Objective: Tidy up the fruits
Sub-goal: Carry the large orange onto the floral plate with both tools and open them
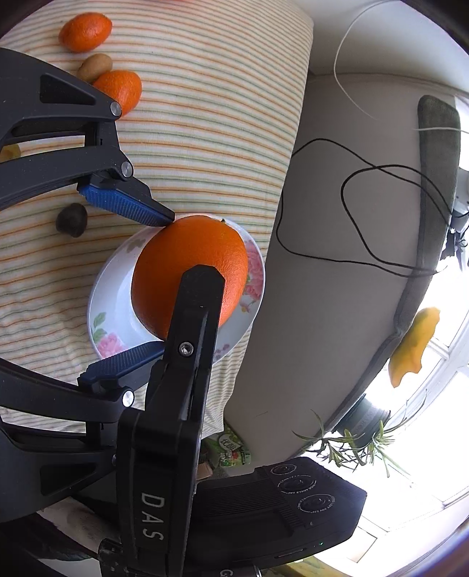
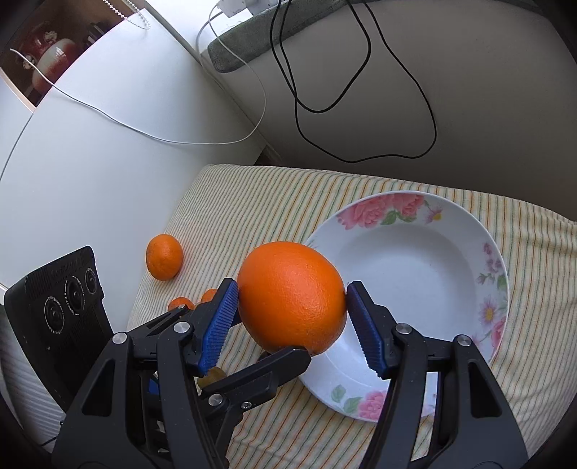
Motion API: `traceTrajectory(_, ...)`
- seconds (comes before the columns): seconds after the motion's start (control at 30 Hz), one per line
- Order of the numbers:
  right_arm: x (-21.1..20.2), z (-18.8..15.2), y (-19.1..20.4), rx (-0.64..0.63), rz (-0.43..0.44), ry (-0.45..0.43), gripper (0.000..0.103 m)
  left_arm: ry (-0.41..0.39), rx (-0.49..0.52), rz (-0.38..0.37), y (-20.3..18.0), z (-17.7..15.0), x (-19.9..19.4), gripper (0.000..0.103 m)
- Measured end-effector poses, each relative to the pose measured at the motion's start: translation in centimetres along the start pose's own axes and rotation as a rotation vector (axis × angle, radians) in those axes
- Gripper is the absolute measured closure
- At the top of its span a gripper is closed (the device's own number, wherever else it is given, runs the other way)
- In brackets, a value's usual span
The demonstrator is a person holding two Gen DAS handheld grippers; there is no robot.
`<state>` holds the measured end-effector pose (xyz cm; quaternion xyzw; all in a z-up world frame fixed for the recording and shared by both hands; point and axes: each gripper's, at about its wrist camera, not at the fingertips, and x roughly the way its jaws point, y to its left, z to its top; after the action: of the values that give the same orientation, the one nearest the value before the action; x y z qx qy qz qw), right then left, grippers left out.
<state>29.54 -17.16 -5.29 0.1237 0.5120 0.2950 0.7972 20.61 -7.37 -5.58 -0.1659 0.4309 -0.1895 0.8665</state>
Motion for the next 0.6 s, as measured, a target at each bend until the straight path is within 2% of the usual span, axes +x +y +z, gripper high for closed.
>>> traceTrajectory(0.23, -1.2, -0.2, -3.5, 0.056, -0.011, -0.023, 0.037, 0.041, 0.033, -0.014, -2.1, 1.6, 2.9, 0.037)
traceTrajectory(0.6, -0.8, 0.7, -6.6, 0.106, -0.033, -0.027, 0.037, 0.089, 0.042, -0.027, -2.7, 3.0, 5.9, 0.037)
